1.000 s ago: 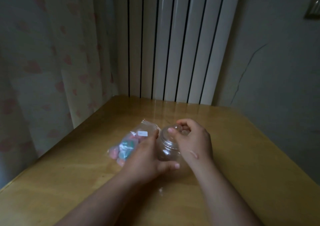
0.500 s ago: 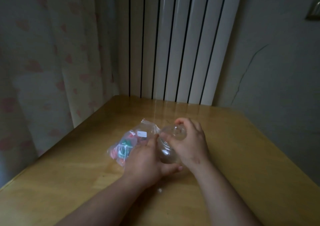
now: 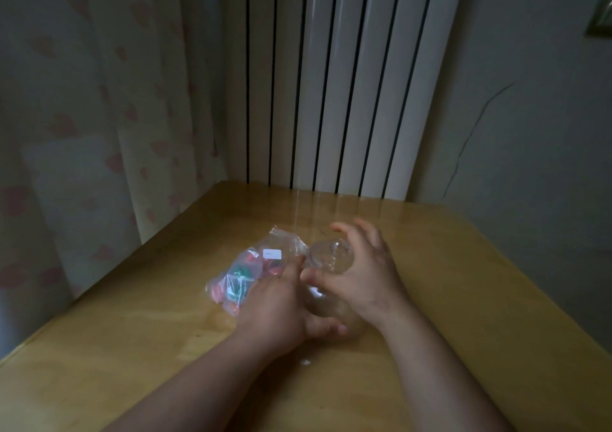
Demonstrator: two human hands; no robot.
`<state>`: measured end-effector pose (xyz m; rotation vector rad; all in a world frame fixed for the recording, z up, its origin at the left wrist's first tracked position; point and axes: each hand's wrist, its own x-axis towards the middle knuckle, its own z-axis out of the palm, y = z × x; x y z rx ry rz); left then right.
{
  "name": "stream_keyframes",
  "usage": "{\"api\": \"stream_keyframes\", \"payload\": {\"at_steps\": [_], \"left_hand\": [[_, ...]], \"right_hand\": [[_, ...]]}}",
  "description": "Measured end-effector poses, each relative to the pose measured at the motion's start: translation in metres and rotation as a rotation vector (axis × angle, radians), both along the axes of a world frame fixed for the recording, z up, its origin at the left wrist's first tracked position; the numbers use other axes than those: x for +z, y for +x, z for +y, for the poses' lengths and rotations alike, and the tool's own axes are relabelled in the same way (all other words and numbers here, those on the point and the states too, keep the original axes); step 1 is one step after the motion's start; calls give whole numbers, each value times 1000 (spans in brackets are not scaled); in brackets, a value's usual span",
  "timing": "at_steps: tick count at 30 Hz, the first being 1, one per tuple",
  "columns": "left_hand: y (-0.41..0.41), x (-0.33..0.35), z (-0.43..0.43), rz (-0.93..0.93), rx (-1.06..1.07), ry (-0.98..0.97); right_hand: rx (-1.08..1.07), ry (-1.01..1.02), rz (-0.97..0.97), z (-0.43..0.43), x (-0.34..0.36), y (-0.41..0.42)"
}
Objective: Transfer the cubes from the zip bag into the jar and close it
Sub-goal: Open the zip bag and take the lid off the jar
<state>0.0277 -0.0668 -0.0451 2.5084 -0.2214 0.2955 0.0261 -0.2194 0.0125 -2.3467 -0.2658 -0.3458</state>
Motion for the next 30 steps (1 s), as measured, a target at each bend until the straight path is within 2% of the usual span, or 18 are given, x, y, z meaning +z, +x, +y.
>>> {"api": "stream_keyframes", "payload": {"at_steps": [3,6,9,10,14,17,21,25,28,30], "left_hand": [[1,-1,1,0,2,-4],[-1,-1,1,-10,8,-20],[-1,0,1,-15,-3,-14],[-1,0,1,-13,1,-11],[-2,0,0,-16,16,-19],[-1,0,0,-14,12,-13],[1,-1,1,-21,11,-25],[2,-3,2,-12,8,-26],[2,-4,2,-21,8,-31],[2,-4,1,-27,3,-17]], "right_hand": [[-99,7,-37,4,1,-3],[10,82,12,0,2,-6],[-132,-89,-39,3,0,-9],[-157,-75,-42,4,0,-10],[12,119,29,1,-2,-11],[-97,49,-36,0,-1,-12],[41,130,33,1,1,-15],[-140,-17,-23,4,1,-14],[-17,123,22,4,-1,-15],[-43,54,-5,4,-1,-14]]}}
